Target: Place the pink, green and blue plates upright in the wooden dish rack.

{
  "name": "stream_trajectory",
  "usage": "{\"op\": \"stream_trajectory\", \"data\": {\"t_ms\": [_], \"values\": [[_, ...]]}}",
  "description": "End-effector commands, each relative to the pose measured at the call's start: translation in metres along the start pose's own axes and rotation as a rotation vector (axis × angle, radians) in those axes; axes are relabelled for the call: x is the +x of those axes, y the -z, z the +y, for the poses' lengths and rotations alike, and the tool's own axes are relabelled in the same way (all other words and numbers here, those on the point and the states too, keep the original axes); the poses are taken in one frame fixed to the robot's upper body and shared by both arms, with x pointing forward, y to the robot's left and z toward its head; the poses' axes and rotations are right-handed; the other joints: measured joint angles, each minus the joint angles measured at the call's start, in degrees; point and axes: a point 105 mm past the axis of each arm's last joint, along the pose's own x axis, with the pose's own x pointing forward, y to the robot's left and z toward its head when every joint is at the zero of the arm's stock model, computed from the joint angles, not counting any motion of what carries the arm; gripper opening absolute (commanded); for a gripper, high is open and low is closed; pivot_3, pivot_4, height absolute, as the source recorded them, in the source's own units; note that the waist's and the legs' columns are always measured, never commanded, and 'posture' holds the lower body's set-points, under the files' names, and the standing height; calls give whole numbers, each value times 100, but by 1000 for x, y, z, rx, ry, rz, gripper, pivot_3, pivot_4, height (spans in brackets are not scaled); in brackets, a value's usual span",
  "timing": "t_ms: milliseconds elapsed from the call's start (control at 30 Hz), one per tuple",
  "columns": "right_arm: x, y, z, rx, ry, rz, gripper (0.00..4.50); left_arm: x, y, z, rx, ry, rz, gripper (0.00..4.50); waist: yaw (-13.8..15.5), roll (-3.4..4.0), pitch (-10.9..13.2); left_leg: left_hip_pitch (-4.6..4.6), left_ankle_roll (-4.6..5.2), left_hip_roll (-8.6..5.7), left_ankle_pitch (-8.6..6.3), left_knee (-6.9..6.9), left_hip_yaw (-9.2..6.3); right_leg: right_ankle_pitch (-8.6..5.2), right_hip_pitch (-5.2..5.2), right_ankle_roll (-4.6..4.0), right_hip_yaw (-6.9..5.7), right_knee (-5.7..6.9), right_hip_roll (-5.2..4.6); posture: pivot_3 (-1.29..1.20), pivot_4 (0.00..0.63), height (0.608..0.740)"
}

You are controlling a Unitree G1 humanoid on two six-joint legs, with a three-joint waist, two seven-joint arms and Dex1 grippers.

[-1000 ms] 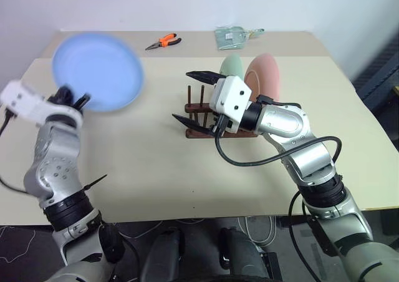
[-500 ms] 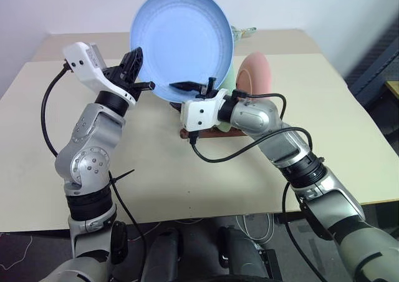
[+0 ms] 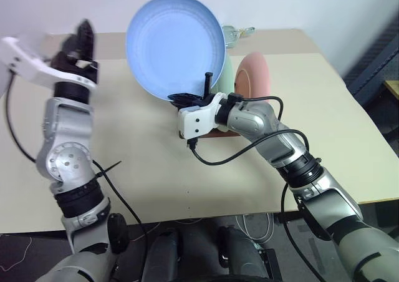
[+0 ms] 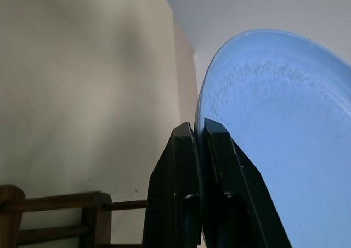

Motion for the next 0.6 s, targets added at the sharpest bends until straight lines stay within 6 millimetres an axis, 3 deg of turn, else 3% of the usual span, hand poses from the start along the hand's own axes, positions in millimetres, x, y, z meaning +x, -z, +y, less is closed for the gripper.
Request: {"op": "stream_trajectory", "data": {"t_ms": [33, 133, 267, 433, 600], "values": [[-11, -19, -51, 62, 233, -117, 0, -11, -12, 42, 305, -96, -20, 3002, -14, 1, 0, 1, -1, 0, 0, -1, 2, 0, -1, 0, 0, 0, 1, 0, 150, 738], [-36, -46, -89, 392, 399, -353, 0, -39, 41, 42, 578, 65, 203, 3002, 27, 6, 4, 3, -1, 3, 1, -8, 6, 0, -1, 0, 1, 1, -1, 0, 150, 738], [-61, -71, -103, 916, 407, -638, 0, -79, 95, 19, 574, 240, 366, 3002, 143, -1, 0, -5, 1, 11, -2, -4, -6, 0, 6, -2, 0, -9, -16, 0, 150, 738], [-67, -79, -92, 1430, 327, -802, 0, -121, 140, -11, 523, 458, 502, 3002, 66, 10, 0, -4, -5, 12, -10, -18, -8, -6, -8, -34, 5, -8, -54, 0, 150, 738], [-58, -67, -76, 1680, 335, -754, 0, -137, 153, -22, 503, 530, 541, 3002, -29, 31, 2, -18, 0, 15, -7, -30, -1, -4, -39, -45, 8, -2, -58, 0, 150, 738]]}}
